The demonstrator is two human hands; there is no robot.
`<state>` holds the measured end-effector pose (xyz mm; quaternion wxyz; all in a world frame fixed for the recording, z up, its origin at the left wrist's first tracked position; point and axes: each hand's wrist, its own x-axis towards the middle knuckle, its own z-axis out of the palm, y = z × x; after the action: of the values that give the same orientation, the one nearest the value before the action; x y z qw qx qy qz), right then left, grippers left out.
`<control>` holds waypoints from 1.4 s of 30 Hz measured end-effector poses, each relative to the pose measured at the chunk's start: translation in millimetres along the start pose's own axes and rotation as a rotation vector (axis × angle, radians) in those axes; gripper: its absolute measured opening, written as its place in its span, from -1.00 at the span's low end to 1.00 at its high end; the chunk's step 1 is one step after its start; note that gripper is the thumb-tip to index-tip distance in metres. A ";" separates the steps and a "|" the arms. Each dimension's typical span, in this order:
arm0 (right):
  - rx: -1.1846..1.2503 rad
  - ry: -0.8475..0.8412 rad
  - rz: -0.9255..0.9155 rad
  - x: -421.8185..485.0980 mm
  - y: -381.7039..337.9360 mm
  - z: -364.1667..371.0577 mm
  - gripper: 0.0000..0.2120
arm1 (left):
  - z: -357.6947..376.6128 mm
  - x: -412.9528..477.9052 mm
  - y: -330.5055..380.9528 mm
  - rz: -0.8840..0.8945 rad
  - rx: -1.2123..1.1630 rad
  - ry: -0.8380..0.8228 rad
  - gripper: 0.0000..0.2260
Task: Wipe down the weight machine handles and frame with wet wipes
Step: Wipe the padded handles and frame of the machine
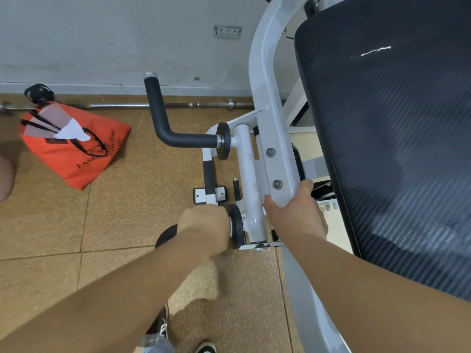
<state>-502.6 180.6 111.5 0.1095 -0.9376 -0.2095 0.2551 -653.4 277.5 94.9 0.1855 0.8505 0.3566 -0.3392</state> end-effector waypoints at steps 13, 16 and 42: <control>0.009 -0.004 -0.006 -0.3 0.8 -0.2 -0.49 | 15.2 -12.0 -6.8 0.050 0.241 0.200 -0.80; 0.016 -0.001 -0.017 -1.1 0.6 -0.2 -0.49 | -8.9 18.7 -21.0 0.101 -0.153 -0.301 -0.83; -0.013 0.002 -0.044 -0.6 1.2 -1.1 -0.41 | 34.0 -31.4 -27.9 -0.003 0.342 0.357 -0.70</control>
<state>-502.1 179.1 112.3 0.1091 -0.9336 -0.2317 0.2505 -705.2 262.3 91.3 -0.0275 0.9154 0.3223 -0.2395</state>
